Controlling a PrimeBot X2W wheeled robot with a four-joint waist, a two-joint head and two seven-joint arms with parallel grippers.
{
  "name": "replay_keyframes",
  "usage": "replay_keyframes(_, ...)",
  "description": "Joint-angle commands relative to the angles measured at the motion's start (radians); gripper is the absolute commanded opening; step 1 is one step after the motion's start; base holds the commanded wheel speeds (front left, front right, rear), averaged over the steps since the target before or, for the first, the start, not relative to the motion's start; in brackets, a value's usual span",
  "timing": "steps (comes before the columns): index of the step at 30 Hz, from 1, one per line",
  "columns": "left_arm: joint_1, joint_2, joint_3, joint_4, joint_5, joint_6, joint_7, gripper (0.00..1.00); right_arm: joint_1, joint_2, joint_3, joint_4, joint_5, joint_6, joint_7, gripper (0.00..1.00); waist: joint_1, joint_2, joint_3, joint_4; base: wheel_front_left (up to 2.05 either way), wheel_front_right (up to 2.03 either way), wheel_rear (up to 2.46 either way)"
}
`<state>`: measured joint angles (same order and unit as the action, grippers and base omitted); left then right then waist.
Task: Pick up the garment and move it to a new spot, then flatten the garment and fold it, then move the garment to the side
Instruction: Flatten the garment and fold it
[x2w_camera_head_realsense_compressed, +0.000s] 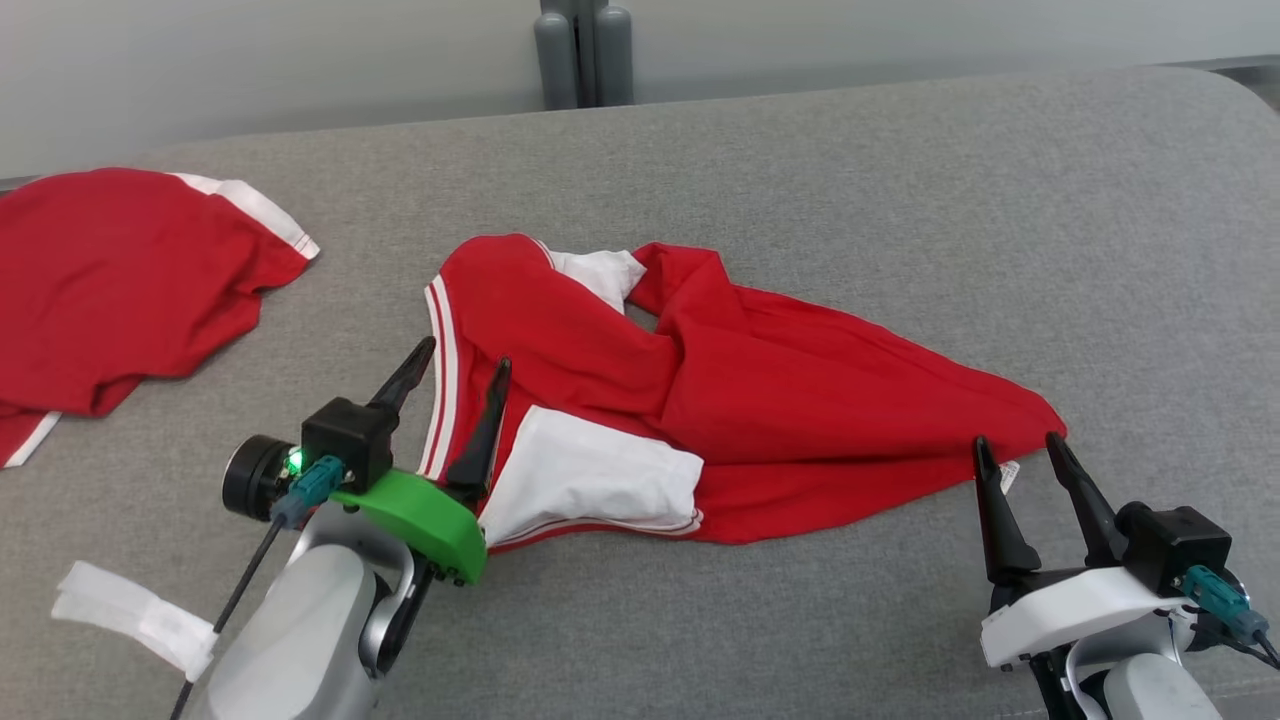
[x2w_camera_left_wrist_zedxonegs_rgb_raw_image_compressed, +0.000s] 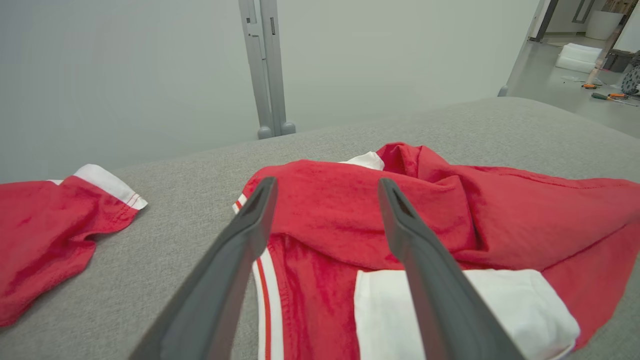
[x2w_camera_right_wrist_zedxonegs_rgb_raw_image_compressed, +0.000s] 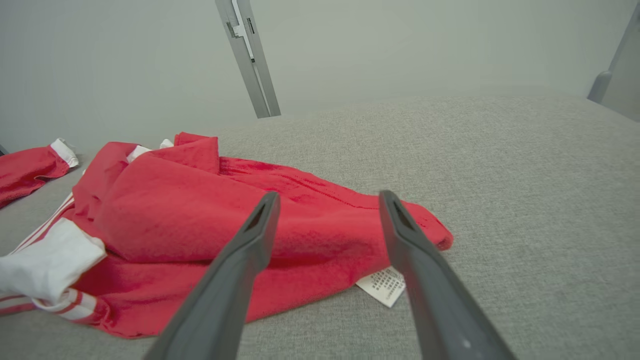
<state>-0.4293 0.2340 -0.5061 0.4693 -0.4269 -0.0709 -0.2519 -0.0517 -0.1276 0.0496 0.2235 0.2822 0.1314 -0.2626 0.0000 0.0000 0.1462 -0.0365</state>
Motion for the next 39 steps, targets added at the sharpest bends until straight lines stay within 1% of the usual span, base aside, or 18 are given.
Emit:
replay_keyframes(1, -0.025, -0.003, -0.004, 0.023, 0.005, -0.009, 0.004, 1.0, -0.016, 0.001, 0.003, 0.004, 0.005, -0.001, -0.003, 1.0, 0.0, 0.0, 0.018, -0.027, 0.0, 0.0, 0.0)
replay_keyframes(6, -0.071, -0.01, -0.044, 0.122, 0.003, -0.034, 0.035, 1.0, -0.026, 0.004, 0.008, 0.01, 0.009, -0.001, -0.003, 1.0, 0.0, 0.0, 0.036, -0.064, 0.0, 0.0, 0.0)
replay_keyframes(10, -0.086, -0.019, -0.067, 0.204, -0.016, -0.045, 0.044, 1.0, -0.036, 0.005, 0.006, 0.011, 0.012, -0.001, -0.003, 1.0, 0.0, 0.0, 0.05, -0.087, 0.0, 0.0, 0.0)
replay_keyframes(19, -0.103, -0.043, -0.1, 0.341, -0.049, -0.057, 0.027, 1.0, -0.04, 0.001, 0.005, 0.013, 0.011, -0.001, -0.003, 1.0, 0.0, 0.0, 0.053, -0.103, 0.0, 0.0, 0.0)
replay_keyframes(20, -0.107, -0.047, -0.105, 0.354, -0.051, -0.058, 0.026, 0.83, -0.04, 0.0, 0.004, 0.013, 0.009, -0.001, -0.003, 1.0, 0.0, 0.0, 0.052, -0.103, 0.0, 0.0, 0.0)
replay_keyframes(21, -0.108, -0.051, -0.11, 0.364, -0.054, -0.059, 0.025, 0.31, -0.04, -0.001, 0.004, 0.013, 0.008, -0.001, -0.003, 1.0, 0.0, 0.0, 0.05, -0.103, 0.0, 0.0, 0.0)
replay_keyframes(22, -0.109, -0.055, -0.117, 0.375, -0.063, -0.06, 0.023, 0.0, -0.039, -0.002, 0.003, 0.013, 0.007, -0.001, -0.003, 1.0, 0.0, 0.0, 0.048, -0.102, 0.0, 0.0, 0.0)
replay_keyframes(27, -0.116, -0.069, -0.142, 0.386, -0.075, -0.061, 0.005, 0.0, -0.022, -0.003, -0.005, 0.011, 0.002, -0.001, -0.003, 1.0, 0.0, 0.0, 0.031, -0.092, 0.0, 0.0, 0.0)
replay_keyframes(31, -0.093, -0.063, -0.147, 0.356, -0.083, -0.06, -0.007, 0.0, -0.007, 0.002, -0.012, 0.008, -0.004, -0.001, -0.003, 1.0, 0.0, 0.0, 0.014, -0.074, 0.0, 0.0, 0.0)
replay_keyframes(35, -0.058, -0.048, -0.129, 0.287, -0.089, -0.06, -0.014, 0.0, 0.011, 0.003, -0.017, 0.009, -0.004, -0.001, -0.003, 1.0, 0.0, 0.0, -0.007, -0.045, 0.0, 0.0, 0.0)
replay_keyframes(39, 0.023, -0.02, -0.118, 0.174, -0.092, -0.057, -0.013, 0.0, 0.025, 0.005, -0.023, 0.008, -0.004, -0.001, -0.003, 1.0, 0.0, 0.0, -0.029, -0.009, 0.0, 0.0, 0.0)
